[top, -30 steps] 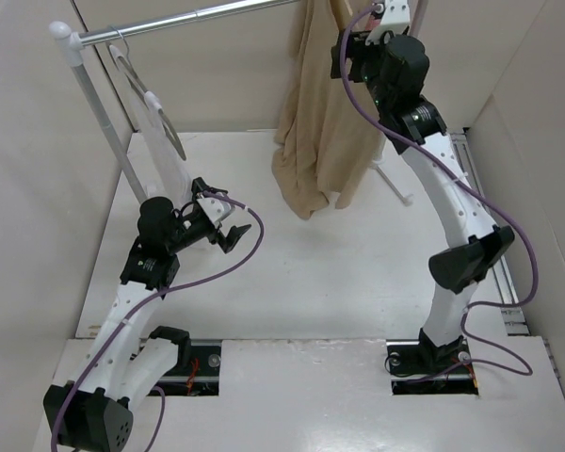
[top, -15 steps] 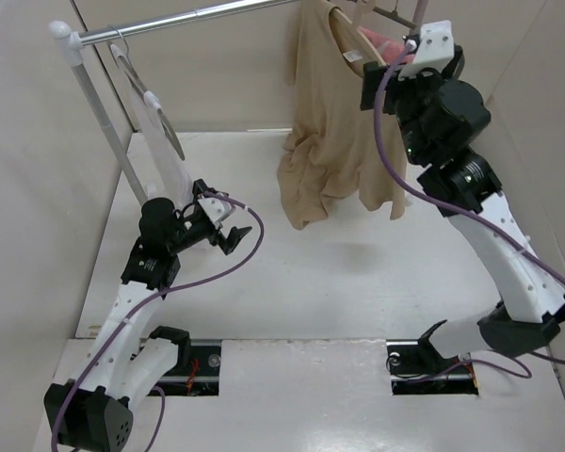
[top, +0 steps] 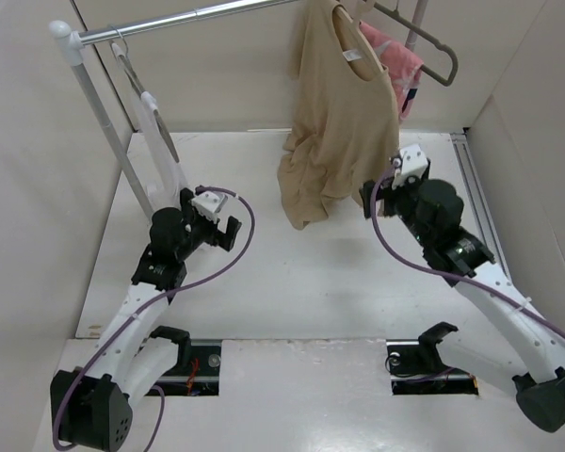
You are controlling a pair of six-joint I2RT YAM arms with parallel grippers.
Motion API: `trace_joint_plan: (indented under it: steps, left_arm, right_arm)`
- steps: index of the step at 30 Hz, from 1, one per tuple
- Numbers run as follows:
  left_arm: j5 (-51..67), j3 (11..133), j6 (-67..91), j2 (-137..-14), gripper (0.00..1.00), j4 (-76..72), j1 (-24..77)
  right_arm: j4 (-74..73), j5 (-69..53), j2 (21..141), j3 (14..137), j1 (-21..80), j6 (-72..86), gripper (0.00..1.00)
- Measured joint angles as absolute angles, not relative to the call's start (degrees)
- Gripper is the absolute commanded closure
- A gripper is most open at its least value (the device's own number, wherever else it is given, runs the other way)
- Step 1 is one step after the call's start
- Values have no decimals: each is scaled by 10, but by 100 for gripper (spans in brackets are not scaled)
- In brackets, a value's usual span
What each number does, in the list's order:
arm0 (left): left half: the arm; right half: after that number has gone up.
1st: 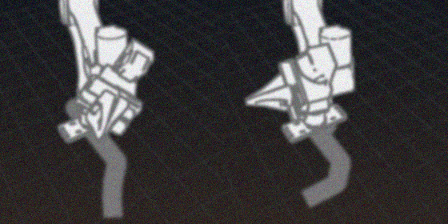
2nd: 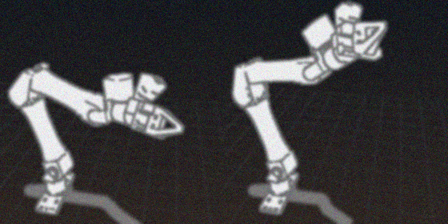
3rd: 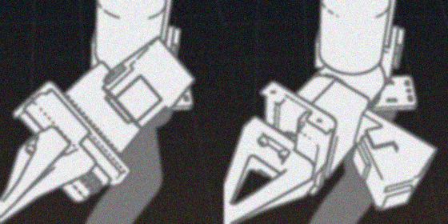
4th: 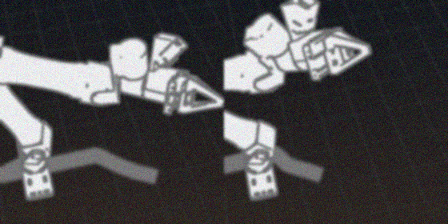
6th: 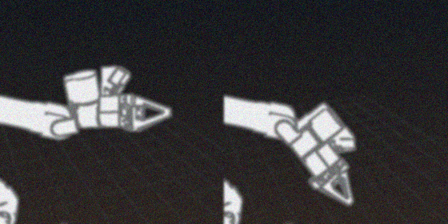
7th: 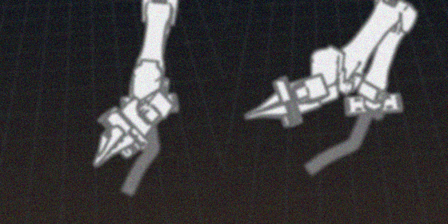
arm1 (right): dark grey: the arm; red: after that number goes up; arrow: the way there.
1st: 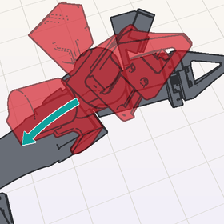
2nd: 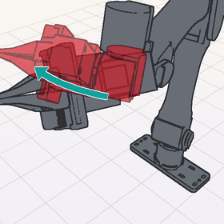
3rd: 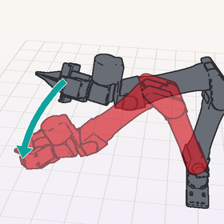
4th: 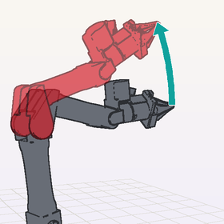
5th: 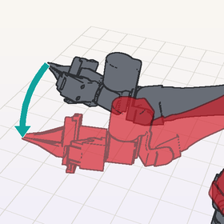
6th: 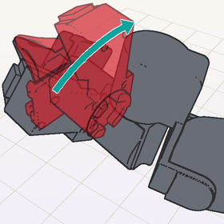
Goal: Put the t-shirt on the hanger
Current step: Hang the hanger with tshirt onto the clothesline
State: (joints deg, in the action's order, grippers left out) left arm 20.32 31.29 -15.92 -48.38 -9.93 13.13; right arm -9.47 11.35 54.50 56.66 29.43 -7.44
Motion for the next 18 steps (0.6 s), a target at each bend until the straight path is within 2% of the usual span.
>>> trace_joint_plan:
  steps: [5, 8, 13, 18]
  left_arm:
    - [147, 261, -148, -487, 0, -143, 135]
    - [125, 226, -148, -487, 0, -157, 135]
    - [102, 198, -133, -482, 0, -161, 135]
    - [96, 179, -120, -467, 0, -169, 135]
  right_arm:
    - [-118, 130, 449, 351, 261, 46, 0]
    - [-130, 181, 362, 268, 243, 132, 0]
    - [-164, 282, 256, 232, 236, 255, 0]
    - [-196, 339, 246, 233, 236, 306, 0]
